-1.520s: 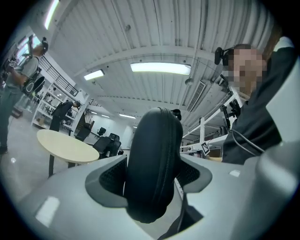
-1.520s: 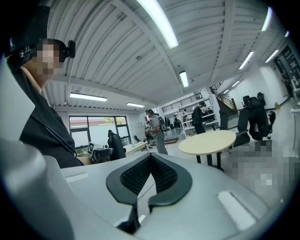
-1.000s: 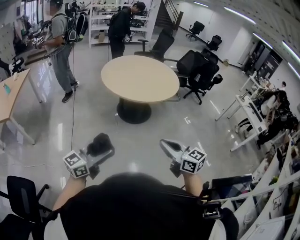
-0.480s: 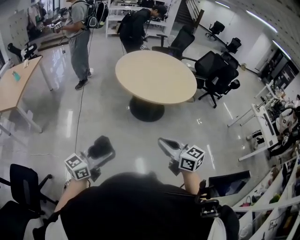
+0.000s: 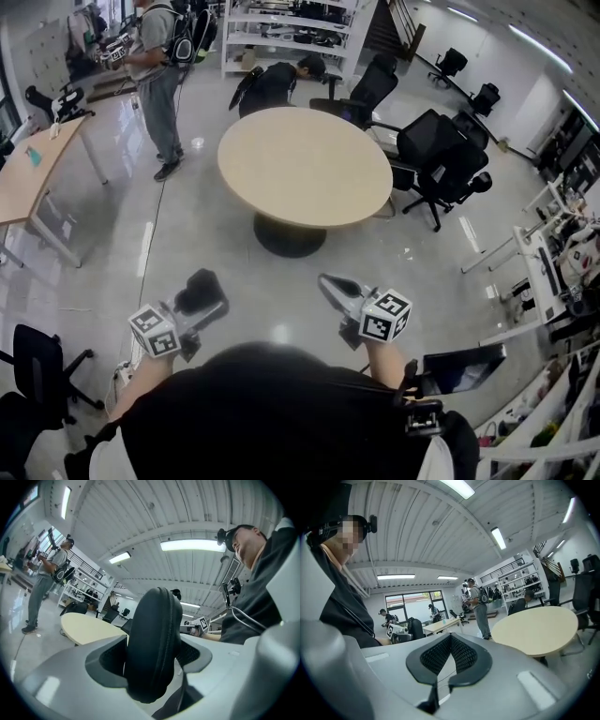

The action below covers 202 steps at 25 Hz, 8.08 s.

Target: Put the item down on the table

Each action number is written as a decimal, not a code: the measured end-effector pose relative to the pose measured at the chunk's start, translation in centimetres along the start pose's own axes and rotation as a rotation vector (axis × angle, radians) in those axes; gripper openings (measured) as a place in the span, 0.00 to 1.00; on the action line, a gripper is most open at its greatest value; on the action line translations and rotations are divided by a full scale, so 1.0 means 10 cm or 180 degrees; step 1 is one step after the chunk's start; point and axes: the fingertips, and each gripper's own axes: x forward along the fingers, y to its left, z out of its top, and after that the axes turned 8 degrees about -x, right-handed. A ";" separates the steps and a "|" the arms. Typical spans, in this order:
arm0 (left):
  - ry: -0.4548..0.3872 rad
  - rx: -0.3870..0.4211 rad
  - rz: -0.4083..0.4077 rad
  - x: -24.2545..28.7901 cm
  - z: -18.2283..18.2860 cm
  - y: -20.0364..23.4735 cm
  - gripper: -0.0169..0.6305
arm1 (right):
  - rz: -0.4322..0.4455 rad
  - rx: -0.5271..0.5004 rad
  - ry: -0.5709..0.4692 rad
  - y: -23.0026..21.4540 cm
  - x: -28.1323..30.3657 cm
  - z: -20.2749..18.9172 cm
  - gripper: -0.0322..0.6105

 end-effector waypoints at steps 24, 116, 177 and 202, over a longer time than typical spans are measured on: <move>0.0381 -0.0027 -0.0696 3.00 -0.30 -0.31 0.50 | -0.0562 0.0257 -0.0096 -2.38 -1.49 0.03 0.07; 0.0624 0.0648 0.0873 7.25 2.85 5.48 0.49 | 0.0425 0.0413 0.0258 -8.06 2.74 0.69 0.07; 0.2944 0.3568 0.1990 11.44 1.42 9.75 0.43 | 0.0543 -0.0090 -0.0318 -10.81 4.30 0.20 0.07; 0.3488 0.2280 0.1217 11.16 1.26 9.60 0.75 | 0.0589 0.0140 -0.0459 -10.87 4.23 0.22 0.07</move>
